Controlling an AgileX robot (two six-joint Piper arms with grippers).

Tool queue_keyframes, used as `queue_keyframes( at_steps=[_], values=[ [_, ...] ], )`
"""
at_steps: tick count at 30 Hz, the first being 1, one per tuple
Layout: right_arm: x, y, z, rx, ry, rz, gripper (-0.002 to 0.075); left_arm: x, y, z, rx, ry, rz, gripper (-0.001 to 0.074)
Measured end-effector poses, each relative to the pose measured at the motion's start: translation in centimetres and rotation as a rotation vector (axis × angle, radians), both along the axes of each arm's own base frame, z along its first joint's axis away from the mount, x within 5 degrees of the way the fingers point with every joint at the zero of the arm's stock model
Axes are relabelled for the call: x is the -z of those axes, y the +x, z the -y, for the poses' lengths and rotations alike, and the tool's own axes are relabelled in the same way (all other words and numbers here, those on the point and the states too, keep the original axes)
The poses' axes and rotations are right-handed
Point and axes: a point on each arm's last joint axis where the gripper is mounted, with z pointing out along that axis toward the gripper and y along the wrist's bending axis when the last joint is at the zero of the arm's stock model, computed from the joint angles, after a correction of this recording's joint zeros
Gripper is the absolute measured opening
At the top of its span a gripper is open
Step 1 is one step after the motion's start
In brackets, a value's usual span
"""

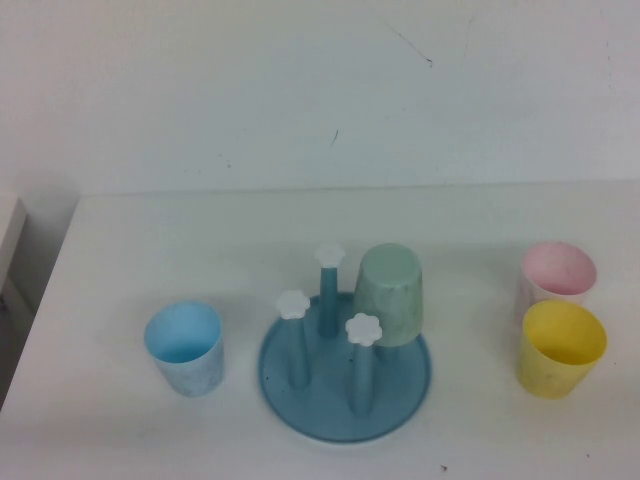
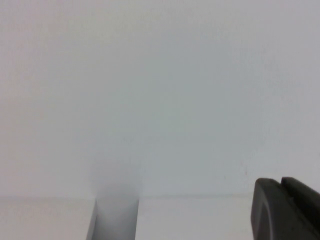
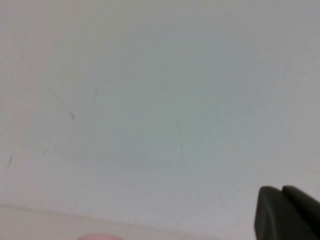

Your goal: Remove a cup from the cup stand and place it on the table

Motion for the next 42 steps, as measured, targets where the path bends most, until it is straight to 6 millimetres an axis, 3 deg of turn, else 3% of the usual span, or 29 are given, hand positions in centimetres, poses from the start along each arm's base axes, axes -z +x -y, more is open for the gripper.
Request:
queue_keyframes(
  at_steps=[6,13,22,26,28,34,38,42],
  values=[
    [-1.3,-0.4,0.0,-0.005,0.003,0.151,-0.0003,-1.6,-0.3,-0.1,-0.014,-0.007,0.176,-0.0003],
    [-1.6,-0.5,0.0,-0.007,0.004,0.185,-0.0003,-2.5,-0.6,-0.2,-0.023,-0.011,0.281,-0.0003],
    [-0.6,-0.1,0.0,-0.003,0.001,0.072,-0.0003,-2.9,-0.8,-0.3,-0.028,-0.023,0.326,-0.0003],
    [-0.3,-0.1,0.0,0.002,0.008,-0.061,-0.0003,-2.5,-0.6,-0.3,-0.019,-0.08,0.265,-0.0003],
    [-1.3,-0.3,0.1,0.004,0.018,-0.109,-0.0003,-2.9,-0.5,-0.2,-0.001,-0.089,0.165,-0.0003],
    [-6.4,0.0,0.1,0.008,0.019,-0.321,-0.0003,-6.4,-0.5,0.3,0.039,-0.084,-0.095,-0.0003],
    [-9.9,1.8,-0.6,-0.067,-0.048,-0.507,-0.0003,-7.3,1.2,0.7,0.063,-0.083,-0.371,-0.0003],
    [-12.6,4.9,-2.2,-0.263,-0.172,-0.651,-0.0003,-7.2,3.4,1.0,0.093,-0.04,-0.544,-0.0003]
  ],
)
